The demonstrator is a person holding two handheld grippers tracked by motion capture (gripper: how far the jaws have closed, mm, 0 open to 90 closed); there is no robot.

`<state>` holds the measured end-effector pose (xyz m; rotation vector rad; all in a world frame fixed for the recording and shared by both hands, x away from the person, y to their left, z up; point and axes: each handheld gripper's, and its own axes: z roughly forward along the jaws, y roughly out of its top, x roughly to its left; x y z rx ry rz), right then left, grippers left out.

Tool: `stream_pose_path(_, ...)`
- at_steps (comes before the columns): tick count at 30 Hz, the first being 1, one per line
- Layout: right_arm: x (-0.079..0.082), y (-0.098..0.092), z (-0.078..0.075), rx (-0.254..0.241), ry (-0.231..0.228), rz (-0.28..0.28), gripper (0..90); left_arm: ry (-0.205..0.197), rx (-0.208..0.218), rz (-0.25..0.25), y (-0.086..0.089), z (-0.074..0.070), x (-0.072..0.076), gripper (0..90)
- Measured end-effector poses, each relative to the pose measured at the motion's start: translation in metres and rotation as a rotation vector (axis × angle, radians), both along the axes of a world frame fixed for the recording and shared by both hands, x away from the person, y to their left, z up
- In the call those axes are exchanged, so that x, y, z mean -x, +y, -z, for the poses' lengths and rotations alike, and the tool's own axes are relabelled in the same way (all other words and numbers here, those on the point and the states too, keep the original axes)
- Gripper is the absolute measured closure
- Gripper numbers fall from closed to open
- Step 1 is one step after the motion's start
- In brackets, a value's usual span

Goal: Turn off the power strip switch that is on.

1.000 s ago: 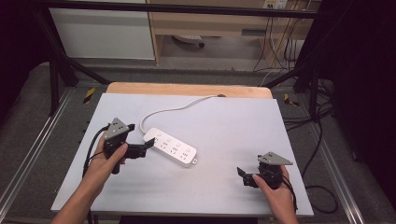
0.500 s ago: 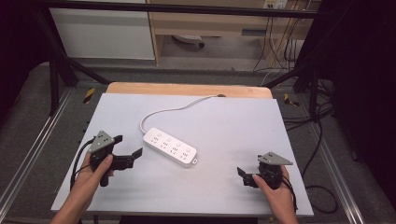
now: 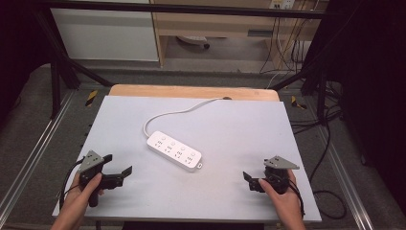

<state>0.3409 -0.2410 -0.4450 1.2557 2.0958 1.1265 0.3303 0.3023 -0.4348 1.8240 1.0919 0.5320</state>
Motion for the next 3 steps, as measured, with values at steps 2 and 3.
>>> stream_pose_path(2,-0.0009,0.0002,0.0021,0.007,0.002,0.006,2.9,0.009,-0.011,0.023,-0.0003,0.0048,0.0038,6.9)
stream_pose_path(3,-0.0021,0.0004,0.0044,0.012,0.007,0.011,2.6,0.007,-0.018,0.028,-0.0008,0.0054,0.0047,6.8)
